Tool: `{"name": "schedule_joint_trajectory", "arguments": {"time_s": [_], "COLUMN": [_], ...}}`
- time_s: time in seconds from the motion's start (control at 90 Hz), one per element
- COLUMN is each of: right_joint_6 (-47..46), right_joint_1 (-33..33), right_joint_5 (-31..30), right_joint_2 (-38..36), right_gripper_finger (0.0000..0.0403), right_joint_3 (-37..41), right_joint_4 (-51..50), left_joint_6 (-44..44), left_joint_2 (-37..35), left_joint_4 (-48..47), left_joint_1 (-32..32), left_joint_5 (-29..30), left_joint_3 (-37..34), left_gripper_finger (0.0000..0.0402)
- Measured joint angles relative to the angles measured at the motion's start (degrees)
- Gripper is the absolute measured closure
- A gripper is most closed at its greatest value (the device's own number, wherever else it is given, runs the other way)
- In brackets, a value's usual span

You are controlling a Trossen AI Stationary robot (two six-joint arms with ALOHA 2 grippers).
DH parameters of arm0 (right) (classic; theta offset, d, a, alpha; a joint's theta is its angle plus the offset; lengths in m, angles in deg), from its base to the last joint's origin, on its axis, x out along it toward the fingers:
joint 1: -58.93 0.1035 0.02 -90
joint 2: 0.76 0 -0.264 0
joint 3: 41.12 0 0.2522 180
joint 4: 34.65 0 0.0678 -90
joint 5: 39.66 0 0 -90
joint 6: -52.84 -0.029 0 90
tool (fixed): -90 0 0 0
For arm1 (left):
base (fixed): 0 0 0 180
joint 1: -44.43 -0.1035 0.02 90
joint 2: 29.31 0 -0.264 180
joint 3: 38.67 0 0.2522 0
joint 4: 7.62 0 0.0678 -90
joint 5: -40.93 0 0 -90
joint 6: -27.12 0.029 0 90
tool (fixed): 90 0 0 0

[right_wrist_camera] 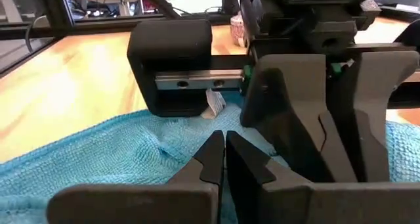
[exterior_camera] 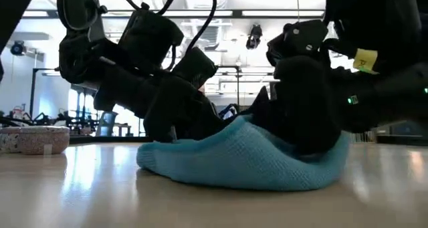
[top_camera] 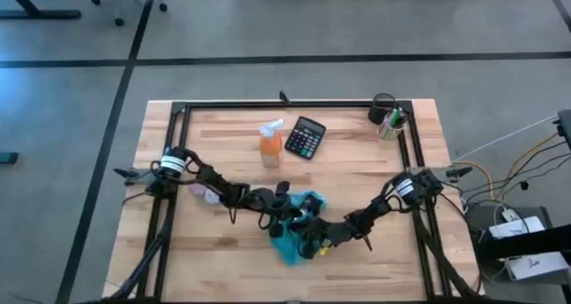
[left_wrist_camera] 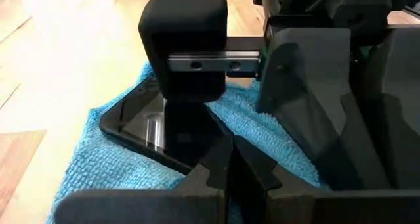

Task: Apply microfiber cloth
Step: Wipe the front and back of the black cellphone with the blue microfiber cloth

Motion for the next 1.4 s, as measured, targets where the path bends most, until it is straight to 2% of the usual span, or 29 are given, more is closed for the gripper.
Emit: {"name": "schedule_joint_trajectory", "arguments": {"time_s": [0.1, 0.211, 0.422, 0.611, 0.789, 0.944, 1.033, 1.211, 1.4], "right_joint_6": [-3.06, -3.84, -2.48, -5.27, -9.45, -8.38, -8.77, -19.26, -23.07], "right_joint_1": [0.62, 1.45, 2.67, 2.74, 2.81, 4.54, 5.85, 7.76, 8.36], "right_joint_5": [1.18, 5.08, 6.43, 0.2, -10.71, -11.21, -11.09, -11.31, -11.0], "right_joint_2": [-3.38, -7.72, -12.75, -15.7, -17.35, -21.69, -24.54, -27.98, -26.95], "right_gripper_finger": [0.0403, 0.0403, 0.0403, 0.0403, 0.0403, 0.0403, 0.0403, 0.0403, 0.0403], "right_joint_3": [-0.08, 0.05, 0.3, 0.95, 1.37, 1.55, 1.8, 1.83, 1.76], "right_joint_4": [-8.81, -18.24, -26.76, -32.31, -36.45, -35.92, -39.83, -55.4, -55.95], "left_joint_6": [-0.47, -0.61, -0.61, -0.62, -0.63, -0.66, -0.86, -0.87, -0.88], "left_joint_2": [0.0, 0.0, 0.0, 0.0, 0.0, 0.0, 0.0, 0.0, 0.0], "left_joint_4": [-0.39, -0.4, -0.41, -0.37, -0.35, -0.35, -0.35, -0.32, -0.32], "left_joint_1": [0.0, 0.02, 0.02, -0.02, -0.02, -0.02, -0.02, -0.02, -0.02], "left_joint_5": [0.24, 0.56, 0.74, 0.85, 0.85, 0.87, 0.85, 0.85, 0.85], "left_joint_3": [0.06, 0.05, -0.07, -0.14, -0.18, -0.2, -0.22, -0.22, -0.23], "left_gripper_finger": [0.0402, 0.0402, 0.0401, 0.0401, 0.0401, 0.0402, 0.0401, 0.0401, 0.0401]}}
